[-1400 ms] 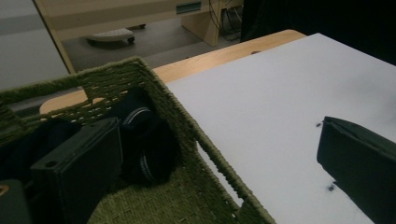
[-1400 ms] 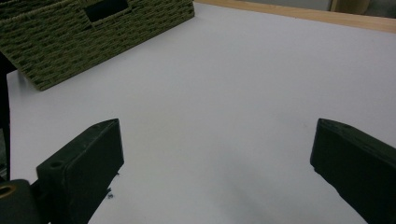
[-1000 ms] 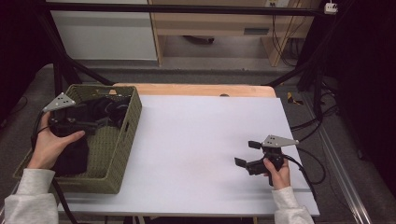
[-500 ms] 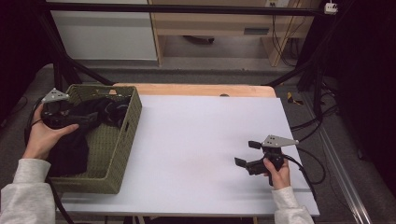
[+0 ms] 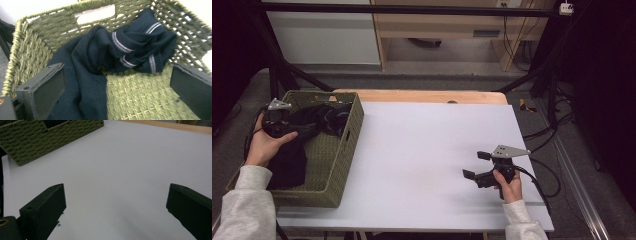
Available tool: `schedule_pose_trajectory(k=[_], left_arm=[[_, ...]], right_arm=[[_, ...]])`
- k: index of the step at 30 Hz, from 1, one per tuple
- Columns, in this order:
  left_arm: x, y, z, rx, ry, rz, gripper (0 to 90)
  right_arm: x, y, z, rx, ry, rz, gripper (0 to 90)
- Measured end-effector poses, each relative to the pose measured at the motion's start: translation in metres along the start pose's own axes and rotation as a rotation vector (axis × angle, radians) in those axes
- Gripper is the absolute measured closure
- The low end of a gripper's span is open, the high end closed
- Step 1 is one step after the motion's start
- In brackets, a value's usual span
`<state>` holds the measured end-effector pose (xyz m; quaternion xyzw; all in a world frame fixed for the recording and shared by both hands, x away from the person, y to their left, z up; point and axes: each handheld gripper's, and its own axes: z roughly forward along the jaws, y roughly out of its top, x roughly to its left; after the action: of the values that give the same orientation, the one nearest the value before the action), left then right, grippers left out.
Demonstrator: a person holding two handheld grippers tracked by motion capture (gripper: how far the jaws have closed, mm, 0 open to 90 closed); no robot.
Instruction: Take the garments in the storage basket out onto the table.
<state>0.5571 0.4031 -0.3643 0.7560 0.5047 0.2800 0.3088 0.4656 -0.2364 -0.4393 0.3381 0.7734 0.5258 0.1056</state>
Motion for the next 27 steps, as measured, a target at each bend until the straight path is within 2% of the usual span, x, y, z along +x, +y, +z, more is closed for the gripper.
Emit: schedule_pose_trajectory(k=[7,18,27], left_arm=[[0.006,-0.007,0.017,0.043,0.038,-0.004,0.3],[0.012,-0.014,0.031,0.095,0.080,-0.029,4.0],[0.018,-0.025,0.044,0.151,0.119,-0.053,8.5]], right_arm=[[0.000,0.000,0.000,0.004,-0.002,-0.004,2.8],[0.000,0.000,0.000,0.006,-0.001,-0.005,2.8],[-0.001,-0.001,0.000,0.008,-0.003,-0.006,2.8]])
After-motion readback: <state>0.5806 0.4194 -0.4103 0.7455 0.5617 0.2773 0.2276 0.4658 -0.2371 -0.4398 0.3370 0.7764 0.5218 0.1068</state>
